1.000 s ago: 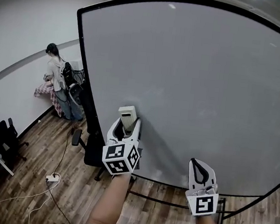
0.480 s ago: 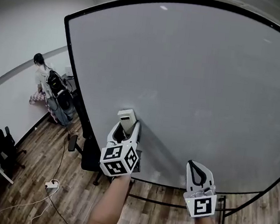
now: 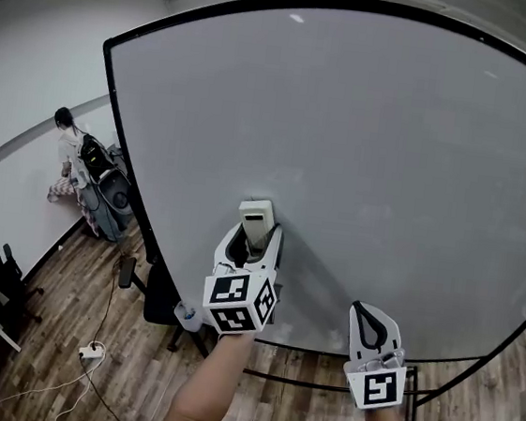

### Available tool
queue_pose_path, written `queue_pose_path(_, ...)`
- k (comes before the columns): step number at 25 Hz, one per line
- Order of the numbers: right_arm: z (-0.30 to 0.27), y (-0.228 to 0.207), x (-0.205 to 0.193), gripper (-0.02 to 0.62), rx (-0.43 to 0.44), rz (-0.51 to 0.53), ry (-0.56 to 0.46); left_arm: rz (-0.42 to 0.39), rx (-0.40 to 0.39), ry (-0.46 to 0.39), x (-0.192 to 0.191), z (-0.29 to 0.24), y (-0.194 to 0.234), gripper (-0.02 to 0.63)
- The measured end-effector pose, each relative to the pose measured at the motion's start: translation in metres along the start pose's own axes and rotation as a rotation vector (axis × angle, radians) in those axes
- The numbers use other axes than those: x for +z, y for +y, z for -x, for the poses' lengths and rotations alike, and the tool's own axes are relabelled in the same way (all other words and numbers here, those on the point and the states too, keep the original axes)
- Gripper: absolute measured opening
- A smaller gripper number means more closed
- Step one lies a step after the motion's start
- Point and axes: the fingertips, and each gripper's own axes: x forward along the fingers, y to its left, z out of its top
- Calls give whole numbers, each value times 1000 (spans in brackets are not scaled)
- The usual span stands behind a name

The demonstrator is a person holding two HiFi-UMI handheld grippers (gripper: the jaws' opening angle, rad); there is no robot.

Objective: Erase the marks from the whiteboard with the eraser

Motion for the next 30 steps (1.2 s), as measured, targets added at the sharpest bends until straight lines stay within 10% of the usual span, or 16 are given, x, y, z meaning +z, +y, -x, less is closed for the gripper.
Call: queue_pose_path(30,140,-129,-13,18,-225,29,71,-419,-337,3,-35,-25,-304,268)
